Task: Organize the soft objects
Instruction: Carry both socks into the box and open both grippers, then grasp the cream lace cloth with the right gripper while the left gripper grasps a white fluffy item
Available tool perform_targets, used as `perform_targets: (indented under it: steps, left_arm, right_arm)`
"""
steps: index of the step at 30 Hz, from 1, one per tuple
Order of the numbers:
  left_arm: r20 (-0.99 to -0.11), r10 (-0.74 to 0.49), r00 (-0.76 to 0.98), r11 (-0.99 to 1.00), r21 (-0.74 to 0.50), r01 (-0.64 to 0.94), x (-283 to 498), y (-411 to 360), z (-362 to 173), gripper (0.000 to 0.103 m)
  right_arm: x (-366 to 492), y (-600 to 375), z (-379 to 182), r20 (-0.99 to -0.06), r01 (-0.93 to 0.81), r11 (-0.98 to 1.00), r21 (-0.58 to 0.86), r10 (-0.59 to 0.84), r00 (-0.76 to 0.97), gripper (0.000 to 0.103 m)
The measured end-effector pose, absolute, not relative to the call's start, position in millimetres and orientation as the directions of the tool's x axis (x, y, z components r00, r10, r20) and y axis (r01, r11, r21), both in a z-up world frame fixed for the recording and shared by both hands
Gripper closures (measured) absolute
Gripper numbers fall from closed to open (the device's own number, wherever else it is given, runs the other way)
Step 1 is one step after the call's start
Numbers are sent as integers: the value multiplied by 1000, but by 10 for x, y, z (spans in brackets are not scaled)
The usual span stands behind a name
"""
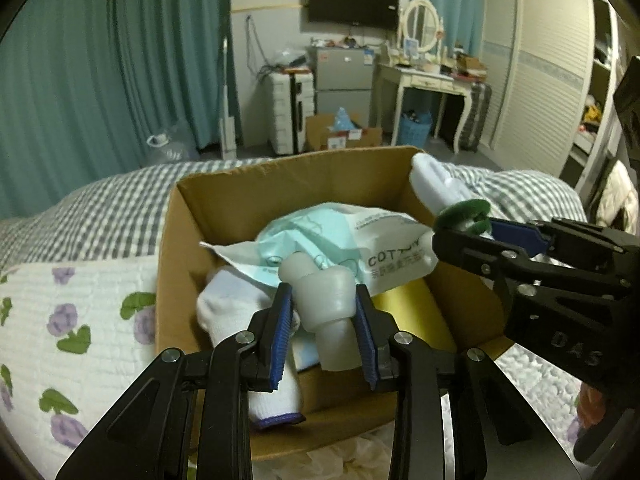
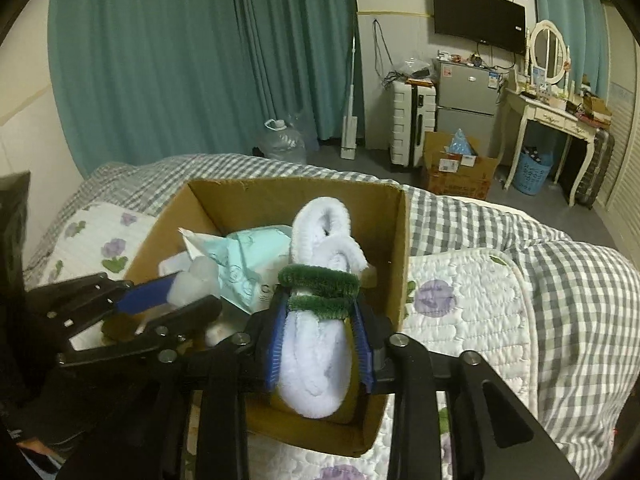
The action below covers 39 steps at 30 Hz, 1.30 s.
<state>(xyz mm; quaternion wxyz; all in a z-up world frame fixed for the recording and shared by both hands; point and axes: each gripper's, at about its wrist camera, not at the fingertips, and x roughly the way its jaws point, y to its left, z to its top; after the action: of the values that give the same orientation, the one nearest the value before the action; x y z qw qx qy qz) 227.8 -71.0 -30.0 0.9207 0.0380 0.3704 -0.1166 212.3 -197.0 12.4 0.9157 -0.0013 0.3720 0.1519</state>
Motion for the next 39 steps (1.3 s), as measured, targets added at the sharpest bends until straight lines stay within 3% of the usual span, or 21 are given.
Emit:
perform_targets:
  steps: [1,3,5,7,10,15,18,21,29,35,39]
  left_arm:
    - [-695,-183,696,972,-22,234,2269,-695,-290,70]
    - [-698,-180,693,975,-30,222,2257,-657,-270,68]
    - [-693,-181,698,975,-34,219,2189,-630,-182,62]
    - [-681,-170,712,976,-17,217,2096,-627,-79,45]
    - [-653,-165,739,976,-1,217,1900,-587,122,29]
    - [-622,-153,768,979,9,202,1560,-492,429,24]
    - [-607,-134,783,983,18,182,1335,-369,562,11]
    - [-567,-119,815,986,27,163,1087,-216,642,4]
    - [-578,-27,815,993,76,86,843,5,301,0]
    - [-662,-13,749,999,19,34,1085,174,-377,0]
    - [-719,19,695,998,60,35,1178,213,-862,0]
  right_arm:
    - [2104,-1973,160,-673,-273,956,105,271,688,63]
    - [2055,-1985,248,-656,-266,960,93,260,709,43]
    - [1997,-1993,356,-644,-261,960,97,261,720,43]
    - [1924,-2025,481,-635,-252,963,96,254,729,41]
    - [1746,-2073,688,-614,-231,971,56,215,759,31]
    - [1390,-2131,1001,-602,-217,976,28,190,776,16]
    - [1158,-2124,1141,-587,-213,977,-2,171,791,8]
    - [933,-2078,1210,-568,-218,976,-20,168,806,0]
    - [776,-1782,806,-608,-258,966,-15,196,769,0]
    - [1084,-1447,173,-683,-301,954,-9,214,698,0]
    - [1215,-1341,-260,-713,-324,946,-4,225,664,0]
